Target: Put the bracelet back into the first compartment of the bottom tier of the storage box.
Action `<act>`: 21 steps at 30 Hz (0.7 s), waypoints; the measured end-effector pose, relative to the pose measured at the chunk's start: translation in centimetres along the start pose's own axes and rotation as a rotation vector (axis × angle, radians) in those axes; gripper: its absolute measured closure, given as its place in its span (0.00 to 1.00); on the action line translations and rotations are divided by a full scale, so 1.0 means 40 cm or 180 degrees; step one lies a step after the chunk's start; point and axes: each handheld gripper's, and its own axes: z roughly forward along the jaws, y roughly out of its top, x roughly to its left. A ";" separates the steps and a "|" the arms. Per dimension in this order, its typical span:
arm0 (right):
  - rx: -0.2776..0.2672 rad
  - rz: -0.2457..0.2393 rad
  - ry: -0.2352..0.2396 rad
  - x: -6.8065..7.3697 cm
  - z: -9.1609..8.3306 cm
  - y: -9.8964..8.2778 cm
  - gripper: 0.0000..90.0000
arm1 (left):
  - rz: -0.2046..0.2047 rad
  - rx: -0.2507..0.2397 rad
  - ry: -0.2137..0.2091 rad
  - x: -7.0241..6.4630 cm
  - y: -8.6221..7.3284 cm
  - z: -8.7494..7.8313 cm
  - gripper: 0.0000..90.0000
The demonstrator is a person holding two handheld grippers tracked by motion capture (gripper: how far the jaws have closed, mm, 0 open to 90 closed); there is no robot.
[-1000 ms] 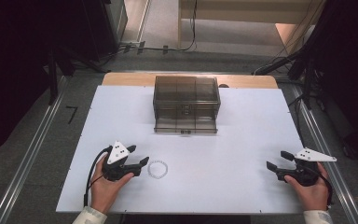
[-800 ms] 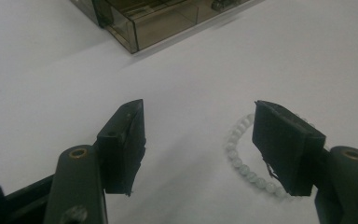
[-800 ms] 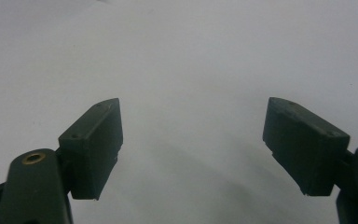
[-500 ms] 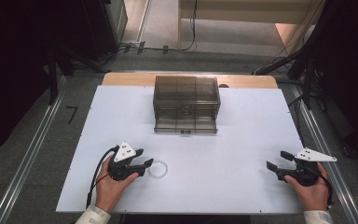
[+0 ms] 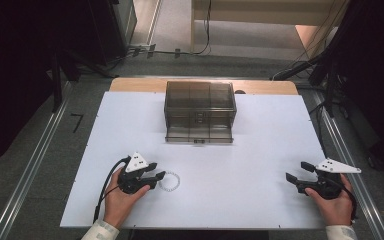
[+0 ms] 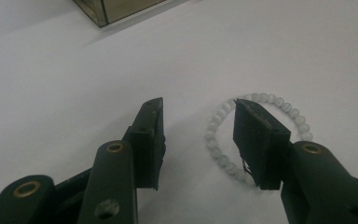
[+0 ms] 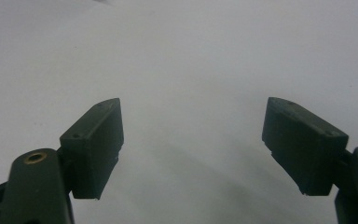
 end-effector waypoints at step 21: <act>-0.0003 -0.0003 0.0010 -0.001 0.002 0.001 0.21 | 0.0070 0.0155 0.0154 -0.004 0.007 0.022 0.84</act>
